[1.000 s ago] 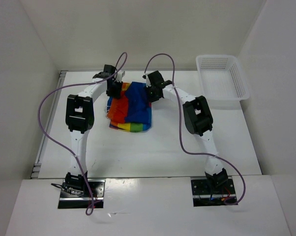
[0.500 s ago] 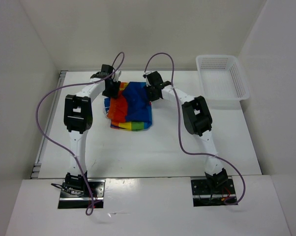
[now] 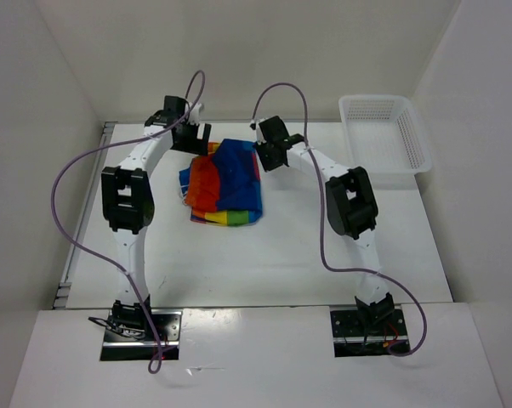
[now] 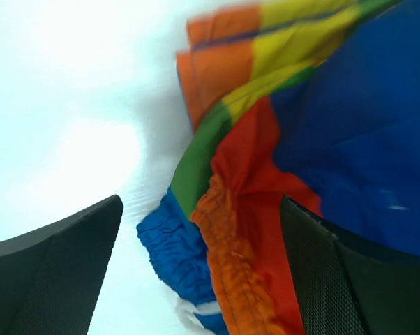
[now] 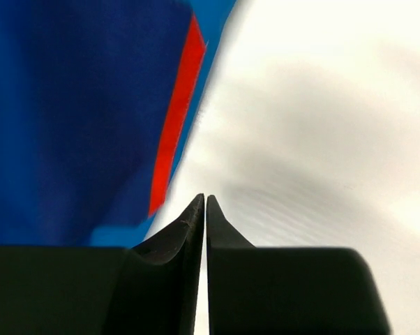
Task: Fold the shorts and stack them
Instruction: Fold the shorts
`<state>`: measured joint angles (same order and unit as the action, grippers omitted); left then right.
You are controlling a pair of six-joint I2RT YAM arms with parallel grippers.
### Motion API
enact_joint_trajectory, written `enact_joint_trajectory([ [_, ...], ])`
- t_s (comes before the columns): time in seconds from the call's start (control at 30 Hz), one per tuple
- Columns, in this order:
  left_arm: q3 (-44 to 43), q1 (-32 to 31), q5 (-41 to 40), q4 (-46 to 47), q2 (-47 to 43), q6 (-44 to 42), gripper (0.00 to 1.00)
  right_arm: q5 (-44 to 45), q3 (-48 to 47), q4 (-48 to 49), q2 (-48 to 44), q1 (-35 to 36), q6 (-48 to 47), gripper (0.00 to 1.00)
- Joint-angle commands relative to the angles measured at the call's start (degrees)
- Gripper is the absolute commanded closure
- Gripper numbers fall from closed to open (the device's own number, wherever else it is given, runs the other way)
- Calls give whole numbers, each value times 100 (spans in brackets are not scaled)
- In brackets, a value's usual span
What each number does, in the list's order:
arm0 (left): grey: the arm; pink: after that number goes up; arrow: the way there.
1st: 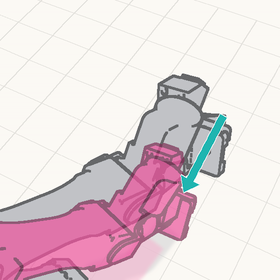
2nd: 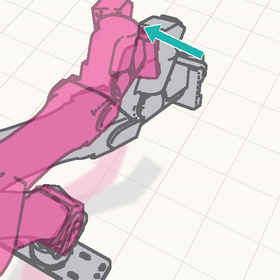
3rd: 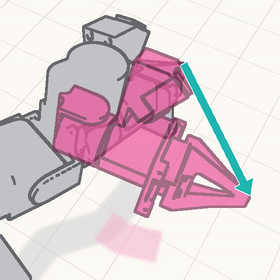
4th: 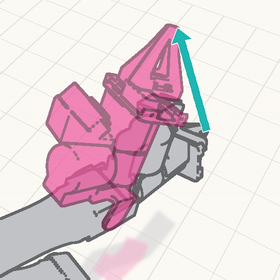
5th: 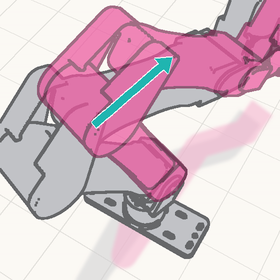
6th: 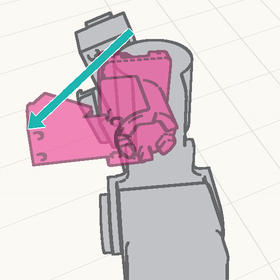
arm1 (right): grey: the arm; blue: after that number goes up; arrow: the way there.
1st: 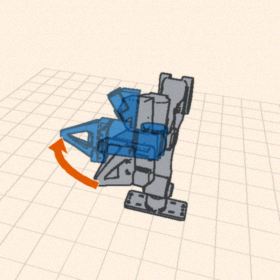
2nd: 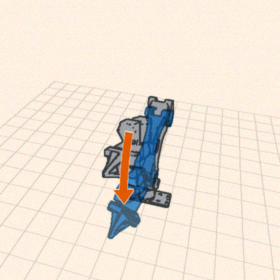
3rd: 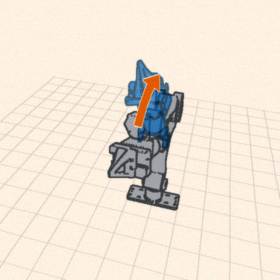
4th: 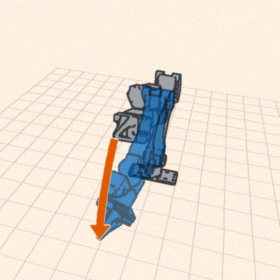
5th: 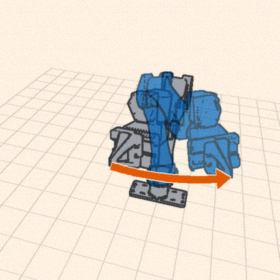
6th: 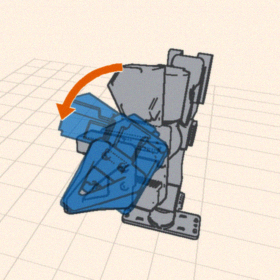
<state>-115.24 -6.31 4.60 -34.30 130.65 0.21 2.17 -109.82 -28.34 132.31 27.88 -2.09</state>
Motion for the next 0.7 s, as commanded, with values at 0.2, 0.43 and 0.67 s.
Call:
enact_joint_trajectory([
  [0.2, -641, 365, 769, 20, -1541, -21, 0, 345, 1083, -339, -2674, -150, -951, 85],
  [0.43, 1622, 1394, 238, 486, -3009, -21, 0, 749, 2446, 3, -4449, -966, -1663, 71],
  [0.67, 3419, 1553, -838, 600, -4081, -21, 0, 749, 3326, 170, -5487, -1601, -1848, 64],
])
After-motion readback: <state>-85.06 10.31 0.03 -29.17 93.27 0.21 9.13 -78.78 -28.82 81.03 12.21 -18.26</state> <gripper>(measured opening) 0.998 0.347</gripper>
